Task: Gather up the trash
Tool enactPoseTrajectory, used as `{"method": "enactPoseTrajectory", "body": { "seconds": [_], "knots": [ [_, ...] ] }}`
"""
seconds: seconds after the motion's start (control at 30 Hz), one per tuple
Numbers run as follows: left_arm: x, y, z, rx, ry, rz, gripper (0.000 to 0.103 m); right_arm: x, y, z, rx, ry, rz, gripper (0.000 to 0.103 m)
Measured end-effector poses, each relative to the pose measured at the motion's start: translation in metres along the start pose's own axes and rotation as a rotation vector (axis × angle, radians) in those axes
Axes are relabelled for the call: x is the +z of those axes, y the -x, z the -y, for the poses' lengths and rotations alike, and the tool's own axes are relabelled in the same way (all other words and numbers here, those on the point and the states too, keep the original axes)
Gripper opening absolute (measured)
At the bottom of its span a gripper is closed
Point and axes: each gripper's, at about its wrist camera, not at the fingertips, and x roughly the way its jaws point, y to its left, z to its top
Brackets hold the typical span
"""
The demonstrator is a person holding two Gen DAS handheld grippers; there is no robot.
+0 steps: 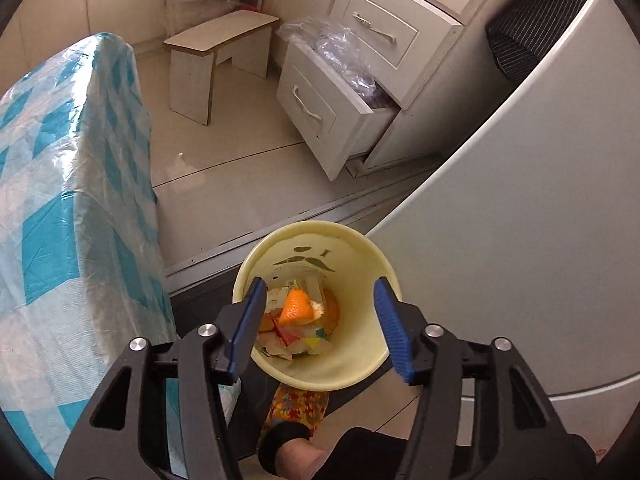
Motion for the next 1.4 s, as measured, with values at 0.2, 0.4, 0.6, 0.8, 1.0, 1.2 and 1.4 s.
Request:
{"method": "enactPoseTrajectory", "body": {
  "seconds": [0.2, 0.4, 0.6, 0.8, 1.0, 1.2, 1.4],
  "knots": [
    [-0.01, 0.045, -0.019, 0.052, 0.005, 0.075, 0.072, -0.001, 0.0, -0.002, -0.008, -0.006, -0.004, 0.073],
    [-0.034, 0.121, -0.053, 0.156, 0.025, 0.19, 0.086, -0.004, 0.004, -0.012, -0.039, 0.049, -0.013, 0.08],
    [-0.065, 0.198, -0.085, 0.308, 0.042, 0.305, 0.094, -0.025, 0.025, -0.035, -0.076, 0.136, -0.027, 0.091],
    [-0.098, 0.252, -0.109, 0.37, 0.068, 0.364, 0.095, -0.064, 0.053, -0.064, -0.049, 0.214, -0.073, 0.093],
    [-0.129, 0.298, -0.122, 0.413, 0.077, 0.417, 0.095, -0.077, 0.08, -0.101, -0.002, 0.297, -0.128, 0.095],
    [-0.15, 0.332, -0.129, 0.451, 0.089, 0.466, 0.095, -0.09, 0.111, -0.137, -0.005, 0.39, -0.136, 0.096],
    [-0.168, 0.347, -0.131, 0.454, 0.091, 0.484, 0.095, -0.109, 0.137, -0.149, -0.032, 0.367, -0.148, 0.096]
  ]
}}
